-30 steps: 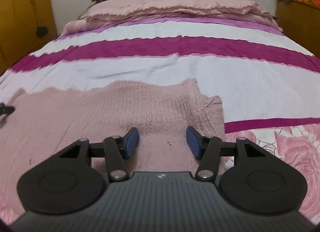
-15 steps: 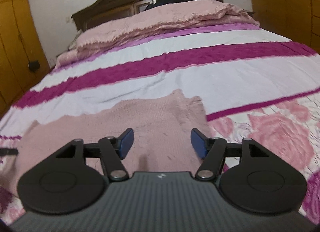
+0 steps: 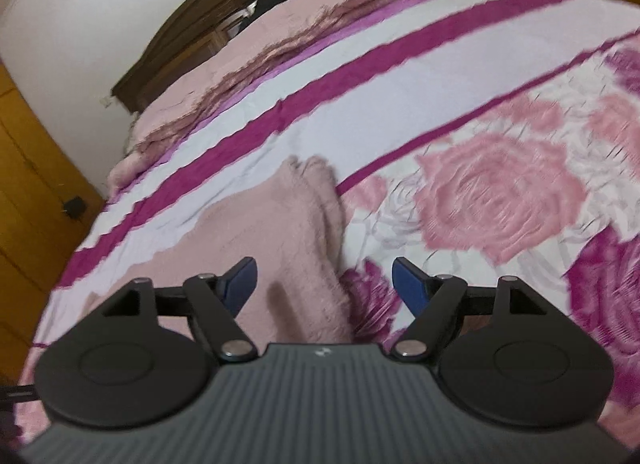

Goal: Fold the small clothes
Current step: 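Grasp the cardigan edge with the right gripper and lift it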

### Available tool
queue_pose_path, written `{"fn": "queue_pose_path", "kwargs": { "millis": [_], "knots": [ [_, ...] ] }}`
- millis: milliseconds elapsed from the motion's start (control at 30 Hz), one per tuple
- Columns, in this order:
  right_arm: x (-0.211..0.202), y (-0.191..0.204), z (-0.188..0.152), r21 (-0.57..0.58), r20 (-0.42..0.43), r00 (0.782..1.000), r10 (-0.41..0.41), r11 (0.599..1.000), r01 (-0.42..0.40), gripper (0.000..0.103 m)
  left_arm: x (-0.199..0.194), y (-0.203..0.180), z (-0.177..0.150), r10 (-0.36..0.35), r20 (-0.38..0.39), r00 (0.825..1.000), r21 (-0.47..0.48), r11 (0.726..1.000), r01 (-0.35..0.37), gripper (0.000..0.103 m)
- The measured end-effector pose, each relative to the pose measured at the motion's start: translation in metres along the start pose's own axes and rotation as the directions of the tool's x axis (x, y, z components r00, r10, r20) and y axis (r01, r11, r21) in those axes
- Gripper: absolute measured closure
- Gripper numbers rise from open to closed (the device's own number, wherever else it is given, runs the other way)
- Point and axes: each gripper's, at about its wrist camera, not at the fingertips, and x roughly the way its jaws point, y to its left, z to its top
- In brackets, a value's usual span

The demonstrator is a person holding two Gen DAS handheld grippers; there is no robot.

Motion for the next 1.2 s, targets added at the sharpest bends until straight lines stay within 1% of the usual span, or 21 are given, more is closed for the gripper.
{"fn": "queue_pose_path", "kwargs": {
  "millis": [67,167,300,433,467,500,533,600,667,700,767,900,1100,1133,1167,1200],
  "knots": [
    [0.007,-0.001,-0.004,0.015,-0.031,0.999,0.037,0.999,-0.037,0.026,0.002,0.001,0.000,0.007,-0.010,1.000,-0.008,1.000,-0.007,0.022],
    [0.019,-0.001,-0.012,0.017,-0.051,0.997,0.051,0.999,-0.050,0.025,0.003,0.005,-0.001,0.011,-0.023,1.000,-0.028,1.000,-0.012,0.022],
    [0.026,0.005,-0.016,-0.011,-0.047,0.997,0.063,0.998,-0.063,0.025,0.003,0.006,-0.001,0.021,-0.025,0.999,-0.035,0.999,-0.022,0.021],
    [0.034,0.009,-0.013,0.018,-0.053,0.993,0.109,0.994,-0.108,0.026,0.005,0.004,-0.001,0.026,-0.028,0.999,-0.039,0.999,-0.028,0.021],
    [0.036,0.009,-0.012,0.027,-0.054,0.991,0.121,0.992,-0.120,0.028,0.005,0.004,-0.001,0.025,-0.029,0.999,-0.040,0.999,-0.027,0.021],
    [0.037,0.009,-0.012,0.031,-0.053,0.990,0.129,0.991,-0.127,0.033,0.005,0.004,-0.001,0.025,-0.029,0.999,-0.039,0.999,-0.026,0.021],
    [0.039,0.011,-0.013,0.032,-0.052,0.991,0.127,0.992,-0.125,0.035,0.005,0.003,-0.002,0.024,-0.029,0.999,-0.038,0.999,-0.025,0.021],
    [0.040,0.010,-0.012,0.034,-0.055,0.990,0.133,0.991,-0.131,0.060,0.005,0.003,-0.002,0.024,-0.029,0.999,-0.036,0.999,-0.025,0.021],
    [0.040,0.006,-0.011,0.069,-0.064,0.985,0.160,0.985,-0.156,0.070,0.005,0.003,-0.002,0.024,-0.029,0.999,-0.037,0.999,-0.025,0.021],
    [0.039,0.004,-0.010,0.084,-0.065,0.981,0.180,0.981,-0.175,0.071,0.005,0.003,-0.002,0.024,-0.028,0.999,-0.035,0.999,-0.025,0.021],
    [0.035,0.003,-0.009,0.083,-0.056,0.979,0.196,0.978,-0.191,0.071,0.005,0.003,-0.002,0.025,-0.026,0.999,-0.031,0.999,-0.026,0.021],
    [0.039,-0.002,-0.012,0.137,-0.049,0.983,0.175,0.976,-0.167,0.065,0.005,0.003,-0.003,0.024,-0.026,0.999,-0.033,0.999,-0.025,0.021],
    [0.044,-0.007,-0.014,0.190,-0.022,0.979,0.203,0.962,-0.195,0.064,0.002,0.005,-0.003,0.026,-0.021,0.999,-0.032,0.999,-0.026,0.021],
    [0.043,-0.010,-0.014,0.211,-0.019,0.977,0.211,0.956,-0.202,0.065,0.001,0.005,-0.002,0.026,-0.020,0.999,-0.034,0.999,-0.026,0.021],
    [0.042,-0.010,-0.012,0.227,-0.016,0.978,0.208,0.953,-0.199,0.070,0.000,0.006,-0.003,0.027,-0.018,0.999,-0.035,0.999,-0.027,0.021],
    [0.040,-0.008,-0.010,0.216,-0.014,0.981,0.194,0.958,-0.186,0.072,-0.001,0.007,-0.003,0.028,-0.016,0.999,-0.036,0.999,-0.028,0.021]
  ]
}}
